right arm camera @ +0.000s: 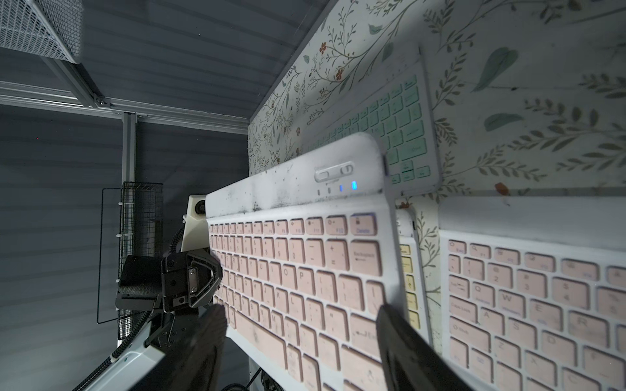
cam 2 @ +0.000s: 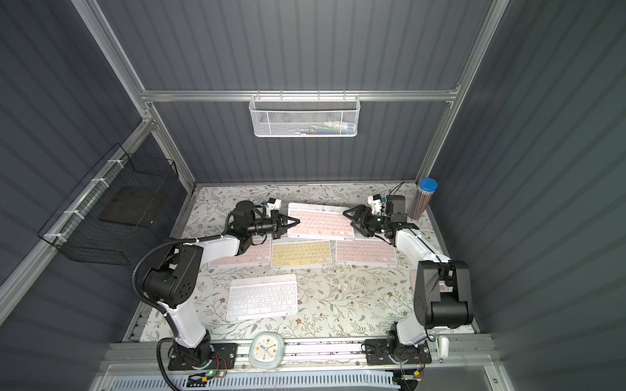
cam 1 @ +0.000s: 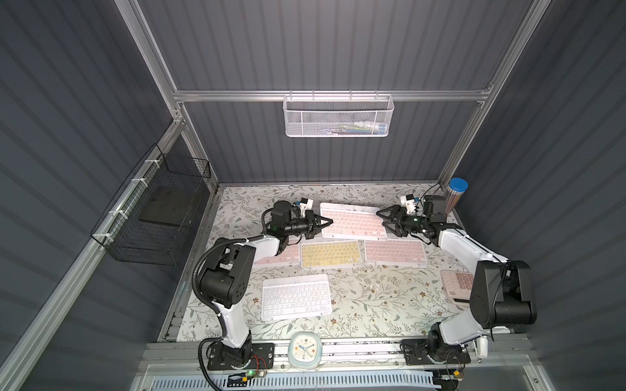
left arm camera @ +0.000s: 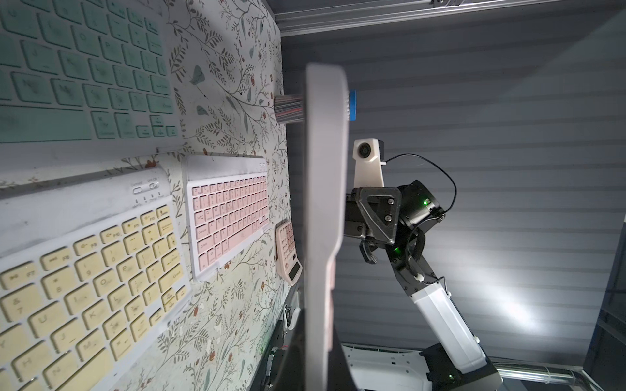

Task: Stack the numeric keypads
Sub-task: Place the numeric keypad at the numeric keypad.

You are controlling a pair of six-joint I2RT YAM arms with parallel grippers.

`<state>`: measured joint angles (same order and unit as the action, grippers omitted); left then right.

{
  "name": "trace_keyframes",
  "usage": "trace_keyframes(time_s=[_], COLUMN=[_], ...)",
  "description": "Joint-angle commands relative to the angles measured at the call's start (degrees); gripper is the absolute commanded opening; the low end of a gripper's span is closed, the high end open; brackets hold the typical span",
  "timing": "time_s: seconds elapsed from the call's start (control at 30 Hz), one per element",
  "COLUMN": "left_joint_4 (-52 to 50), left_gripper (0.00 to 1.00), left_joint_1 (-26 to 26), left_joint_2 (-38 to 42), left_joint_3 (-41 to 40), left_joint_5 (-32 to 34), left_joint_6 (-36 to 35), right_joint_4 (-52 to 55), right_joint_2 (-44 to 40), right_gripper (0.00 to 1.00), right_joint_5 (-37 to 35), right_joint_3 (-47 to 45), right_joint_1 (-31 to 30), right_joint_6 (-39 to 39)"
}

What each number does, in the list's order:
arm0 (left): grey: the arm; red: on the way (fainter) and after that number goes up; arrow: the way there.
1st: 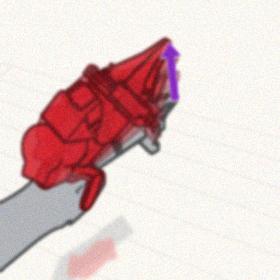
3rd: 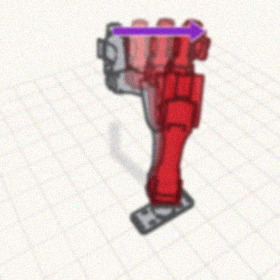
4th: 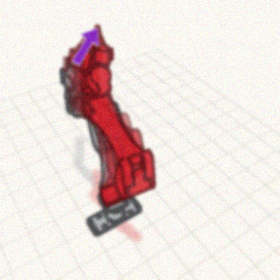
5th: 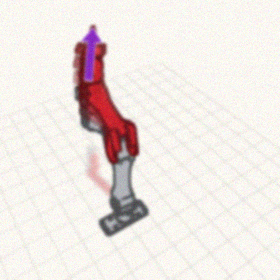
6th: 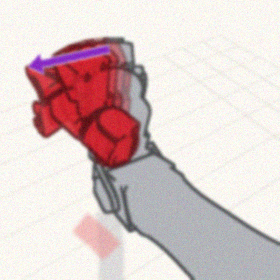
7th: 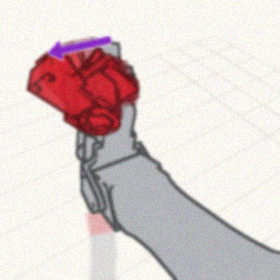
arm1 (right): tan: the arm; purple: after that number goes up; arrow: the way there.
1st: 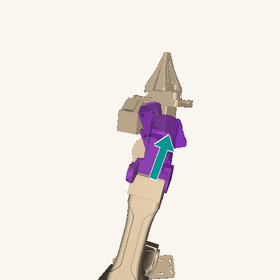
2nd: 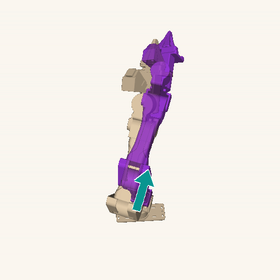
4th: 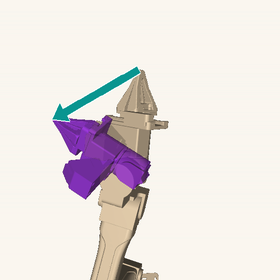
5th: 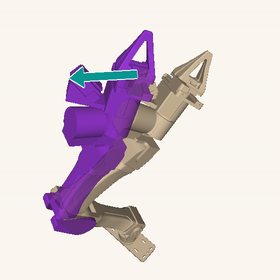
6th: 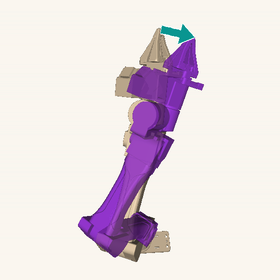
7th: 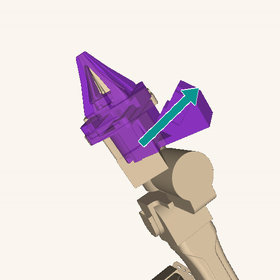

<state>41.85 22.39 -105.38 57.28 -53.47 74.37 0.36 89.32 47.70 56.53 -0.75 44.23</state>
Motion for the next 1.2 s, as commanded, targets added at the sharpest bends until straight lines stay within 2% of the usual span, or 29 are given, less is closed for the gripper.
trace_keyframes(time_s=[0.0, 0.2, 0.33, 0.47, 0.6, 0.73, 0.87, 1.17], left_joint_4=[6.08, 4.92, 4.71, 4.98, 5.99, 6.93, 6.93, 6.70], left_gripper=[0.00, 0.00, 0.00, 0.00, 0.00, 0.00, 0.00, 0.00], left_joint_1=[-0.51, -0.95, -0.97, -0.95, -1.04, -1.21, -1.56, -1.91], left_joint_2=[0.47, 0.39, -0.43, -1.67, -3.00, -4.09, -4.90, -7.15], left_joint_3=[1.44, 1.81, 2.73, 3.52, 4.14, 4.64, 4.69, 5.60], left_joint_5=[-2.53, -2.91, -3.29, -3.62, -3.94, -3.95, -3.69, -3.70], left_joint_6=[1.66, 0.69, 0.78, 0.91, 1.64, 2.36, 2.11, 1.85], right_joint_4=[-1.50, 0.52, -2.62, -14.63, -29.36, -39.60, -42.55, -45.66], right_joint_2=[-0.82, -0.97, 1.35, 3.39, 7.02, 9.82, 11.19, 13.24], right_gripper=[0.72, 0.72, 0.71, 0.68, 0.62, 0.55, 0.51, 0.33], right_joint_5=[-2.88, -6.67, -3.45, 3.39, 9.47, 11.79, 12.66, 13.17], right_joint_3=[0.00, 0.63, 0.28, -2.30, -3.96, -5.23, -5.63, -5.65], right_joint_1=[0.62, 1.02, 1.02, 1.02, 0.87, 0.84, 0.77, 0.07], right_joint_6=[0.55, -1.15, 0.69, 7.47, 16.56, 23.51, 25.56, 27.69])
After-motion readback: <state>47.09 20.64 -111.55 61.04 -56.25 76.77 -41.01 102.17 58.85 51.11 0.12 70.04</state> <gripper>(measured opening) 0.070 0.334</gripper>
